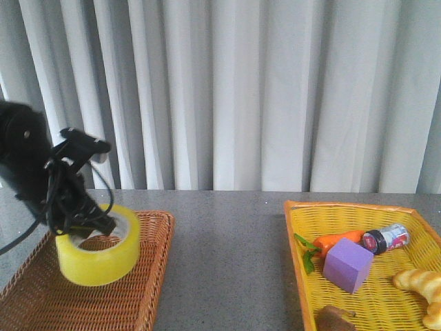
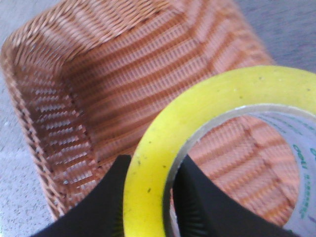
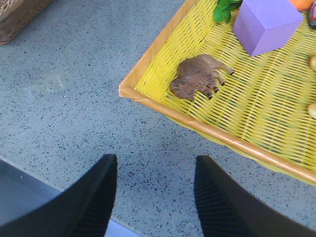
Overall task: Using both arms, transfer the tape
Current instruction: 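Carry the tape roll with the left gripper into the brown basket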
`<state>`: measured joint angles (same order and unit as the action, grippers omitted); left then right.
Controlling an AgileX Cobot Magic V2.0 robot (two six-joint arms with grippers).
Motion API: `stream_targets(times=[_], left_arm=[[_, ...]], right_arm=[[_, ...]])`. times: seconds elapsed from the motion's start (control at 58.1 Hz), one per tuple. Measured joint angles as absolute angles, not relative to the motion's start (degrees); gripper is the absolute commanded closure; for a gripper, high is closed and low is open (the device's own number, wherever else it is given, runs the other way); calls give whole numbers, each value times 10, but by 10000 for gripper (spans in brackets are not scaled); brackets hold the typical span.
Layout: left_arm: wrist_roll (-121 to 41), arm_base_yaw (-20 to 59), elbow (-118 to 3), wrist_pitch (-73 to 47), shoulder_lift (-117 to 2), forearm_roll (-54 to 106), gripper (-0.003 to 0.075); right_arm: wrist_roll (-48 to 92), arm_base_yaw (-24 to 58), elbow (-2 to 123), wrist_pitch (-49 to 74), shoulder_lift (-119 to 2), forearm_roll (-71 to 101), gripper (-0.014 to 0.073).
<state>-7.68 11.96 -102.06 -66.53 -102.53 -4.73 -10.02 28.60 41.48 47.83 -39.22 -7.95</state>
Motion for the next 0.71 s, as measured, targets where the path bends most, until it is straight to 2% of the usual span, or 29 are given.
stream_targets(times=[0.361, 0.568, 0.636, 0.705], left_arm=[[-75, 100, -873, -490, -1025, -48, 626], [-75, 100, -847, -451, -1034, -48, 622], [-75, 100, -845, -448, -1042, -48, 605], [-75, 100, -845, -448, -1054, -48, 555]], right_arm=[[-100, 286, 415, 478, -392, -79, 232], [-100, 286, 415, 478, -392, -79, 232], [-100, 286, 415, 478, -392, -79, 232], [-100, 286, 415, 478, -392, -79, 232]])
